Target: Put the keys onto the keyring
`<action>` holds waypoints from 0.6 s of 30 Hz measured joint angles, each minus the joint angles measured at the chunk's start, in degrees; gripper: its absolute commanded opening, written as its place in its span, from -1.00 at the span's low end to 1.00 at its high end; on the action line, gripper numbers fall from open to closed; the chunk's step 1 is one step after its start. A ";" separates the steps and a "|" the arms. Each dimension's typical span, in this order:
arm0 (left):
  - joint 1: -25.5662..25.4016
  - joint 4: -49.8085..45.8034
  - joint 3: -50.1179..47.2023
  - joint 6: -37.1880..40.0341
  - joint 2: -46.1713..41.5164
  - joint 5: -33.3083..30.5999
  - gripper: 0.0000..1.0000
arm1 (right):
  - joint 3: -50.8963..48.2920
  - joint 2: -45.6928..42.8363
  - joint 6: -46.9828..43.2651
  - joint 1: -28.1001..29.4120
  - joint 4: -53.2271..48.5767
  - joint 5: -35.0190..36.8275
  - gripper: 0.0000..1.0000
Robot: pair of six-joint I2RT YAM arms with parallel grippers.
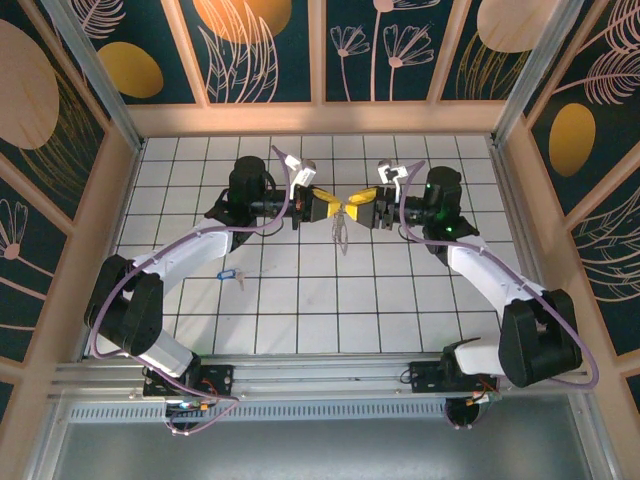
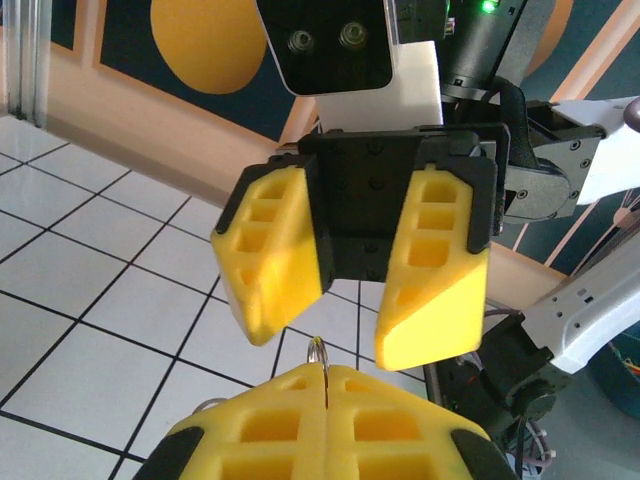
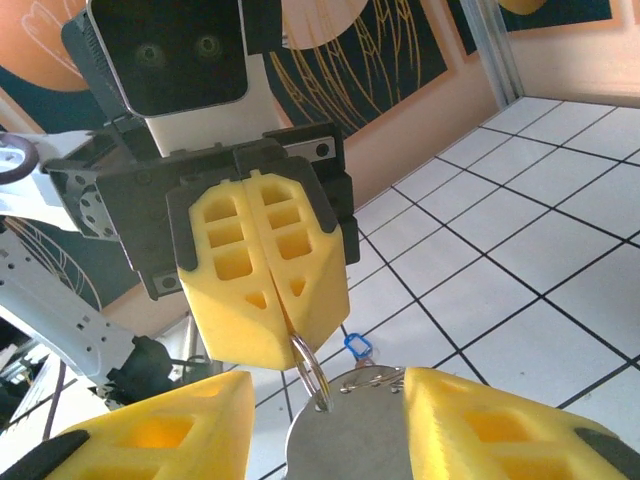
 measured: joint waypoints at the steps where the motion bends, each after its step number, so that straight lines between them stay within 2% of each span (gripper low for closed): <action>1: -0.02 -0.31 0.07 0.09 0.00 0.04 -1.00 | 0.00 0.07 -0.15 0.04 0.00 -0.02 -0.32; 4: -0.13 -0.68 0.20 0.44 0.00 0.50 -1.00 | 0.02 0.17 -0.09 0.04 -0.02 -0.22 -0.33; 8: -0.33 -1.25 0.26 0.74 0.00 0.90 -1.00 | 0.04 0.46 -0.13 0.15 0.00 -0.66 -0.46; 13: -0.35 -1.97 0.57 1.07 0.02 0.76 -1.00 | 0.09 0.59 -0.39 0.31 0.04 -1.51 -1.00; 18: -0.15 -2.71 1.01 1.09 0.22 0.66 -1.00 | 0.15 0.59 -1.64 0.31 -0.22 -2.03 -1.00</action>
